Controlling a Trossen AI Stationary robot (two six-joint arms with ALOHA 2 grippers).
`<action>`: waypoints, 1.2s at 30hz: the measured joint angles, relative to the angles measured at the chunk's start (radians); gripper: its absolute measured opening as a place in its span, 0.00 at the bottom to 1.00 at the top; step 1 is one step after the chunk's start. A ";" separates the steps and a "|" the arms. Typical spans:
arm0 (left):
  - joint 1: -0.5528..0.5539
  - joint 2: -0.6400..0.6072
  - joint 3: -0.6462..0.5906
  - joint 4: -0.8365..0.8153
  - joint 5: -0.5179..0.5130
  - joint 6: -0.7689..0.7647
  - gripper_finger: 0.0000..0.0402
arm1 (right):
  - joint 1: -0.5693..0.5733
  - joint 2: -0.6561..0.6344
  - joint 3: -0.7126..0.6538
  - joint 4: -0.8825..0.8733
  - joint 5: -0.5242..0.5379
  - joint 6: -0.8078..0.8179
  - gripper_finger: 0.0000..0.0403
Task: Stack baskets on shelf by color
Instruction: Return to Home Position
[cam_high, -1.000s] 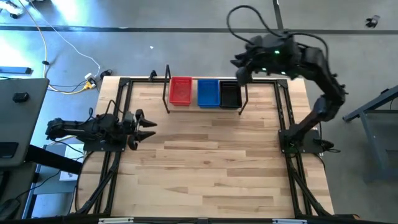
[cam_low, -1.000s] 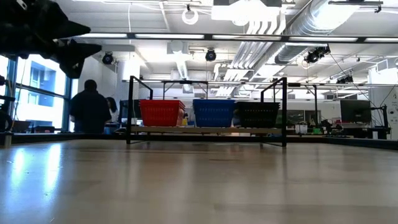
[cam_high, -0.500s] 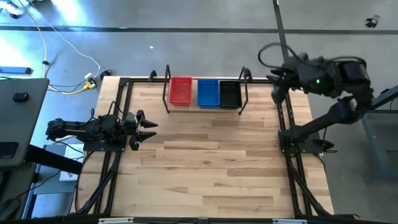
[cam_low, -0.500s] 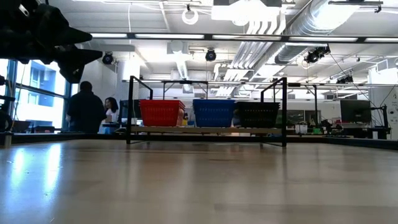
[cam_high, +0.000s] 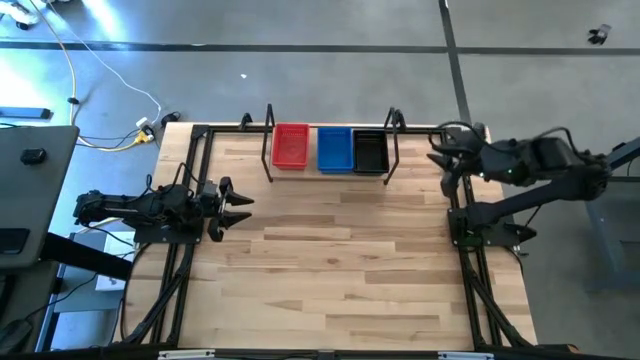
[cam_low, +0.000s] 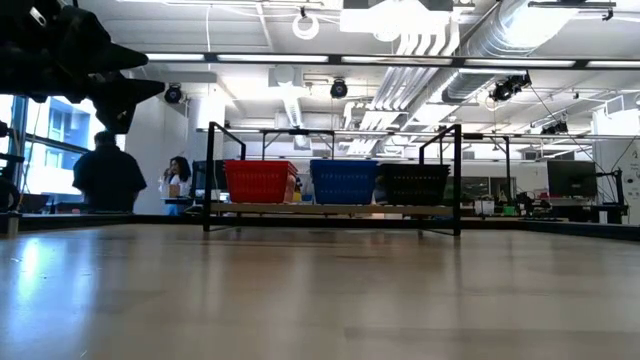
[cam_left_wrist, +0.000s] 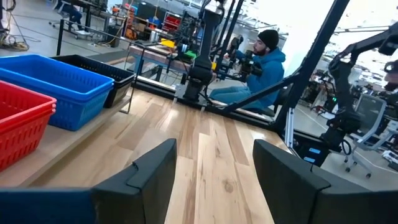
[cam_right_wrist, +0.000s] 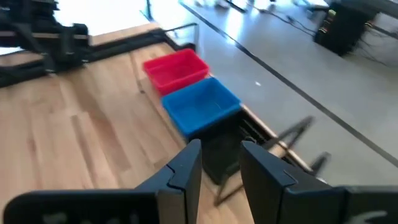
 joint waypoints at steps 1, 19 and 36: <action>0.000 0.000 0.000 0.000 0.000 0.000 0.50 | 0.000 -0.027 -0.049 0.050 -0.016 -0.017 0.24; 0.000 0.000 0.000 0.000 0.000 0.000 0.50 | -0.003 -0.432 -0.772 0.825 -0.248 -0.281 0.24; 0.000 0.000 0.000 0.000 0.000 0.000 0.50 | -0.004 -0.715 -1.082 0.916 -0.277 -0.206 0.24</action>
